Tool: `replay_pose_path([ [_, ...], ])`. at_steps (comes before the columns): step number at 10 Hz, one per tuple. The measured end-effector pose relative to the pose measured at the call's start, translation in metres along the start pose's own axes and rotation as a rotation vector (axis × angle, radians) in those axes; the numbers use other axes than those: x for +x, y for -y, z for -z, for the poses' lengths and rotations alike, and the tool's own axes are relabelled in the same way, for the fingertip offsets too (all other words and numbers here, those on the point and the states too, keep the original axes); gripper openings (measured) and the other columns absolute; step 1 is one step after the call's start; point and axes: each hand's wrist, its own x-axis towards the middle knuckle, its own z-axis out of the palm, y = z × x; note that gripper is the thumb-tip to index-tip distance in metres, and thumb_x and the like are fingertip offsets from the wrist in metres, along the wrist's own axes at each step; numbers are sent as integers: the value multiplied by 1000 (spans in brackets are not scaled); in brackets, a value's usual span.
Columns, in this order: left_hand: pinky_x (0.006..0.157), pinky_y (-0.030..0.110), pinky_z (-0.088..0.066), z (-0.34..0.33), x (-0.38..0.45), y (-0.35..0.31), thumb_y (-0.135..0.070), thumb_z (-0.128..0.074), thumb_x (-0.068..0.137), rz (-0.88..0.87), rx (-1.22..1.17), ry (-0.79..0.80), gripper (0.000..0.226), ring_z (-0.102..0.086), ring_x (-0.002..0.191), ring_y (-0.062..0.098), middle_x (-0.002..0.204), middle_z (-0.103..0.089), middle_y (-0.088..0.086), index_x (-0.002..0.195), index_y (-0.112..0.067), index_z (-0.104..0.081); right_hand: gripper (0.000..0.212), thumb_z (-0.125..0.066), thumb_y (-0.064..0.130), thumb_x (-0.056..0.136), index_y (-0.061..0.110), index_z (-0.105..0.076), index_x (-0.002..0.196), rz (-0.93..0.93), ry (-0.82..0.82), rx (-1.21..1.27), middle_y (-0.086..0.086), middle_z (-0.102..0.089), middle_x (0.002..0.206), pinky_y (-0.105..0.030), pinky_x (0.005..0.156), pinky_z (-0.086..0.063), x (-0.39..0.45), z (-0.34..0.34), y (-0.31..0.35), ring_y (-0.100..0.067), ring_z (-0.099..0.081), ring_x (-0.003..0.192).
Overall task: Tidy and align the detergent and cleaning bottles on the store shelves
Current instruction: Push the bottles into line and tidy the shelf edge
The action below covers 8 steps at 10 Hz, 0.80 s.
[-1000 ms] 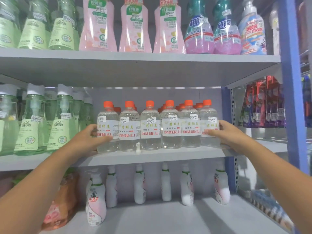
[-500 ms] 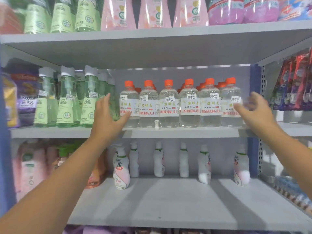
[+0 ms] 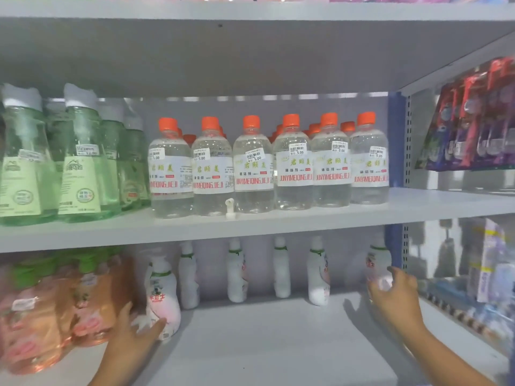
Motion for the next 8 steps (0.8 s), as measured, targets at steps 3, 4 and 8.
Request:
replay_pose_path([
  [3,81,2,-41,-29,64,23,-59,-69,35,-121,122,158,100,-66,89,24,115,-66,19,116,-1,-70,41,-79,15,87,16,-52,119,-161,197,78,2,-67,92,-11,49,-45,55,-7,-30,-6,-62,76],
  [4,74,3,-45,-41,57,17,-58,-73,28,-168,52,369,110,-62,92,7,116,-68,17,123,-3,-66,37,-79,14,88,17,-55,116,-96,150,69,14,-63,90,-7,52,-42,62,-8,-37,5,-58,78],
  [8,63,12,-52,-180,-80,-97,-28,-95,64,-341,57,684,58,-73,77,-3,93,-77,-22,112,-45,-66,55,-83,22,69,19,-62,119,-11,369,83,-6,-66,119,-47,91,-58,45,38,-62,-22,-69,107],
])
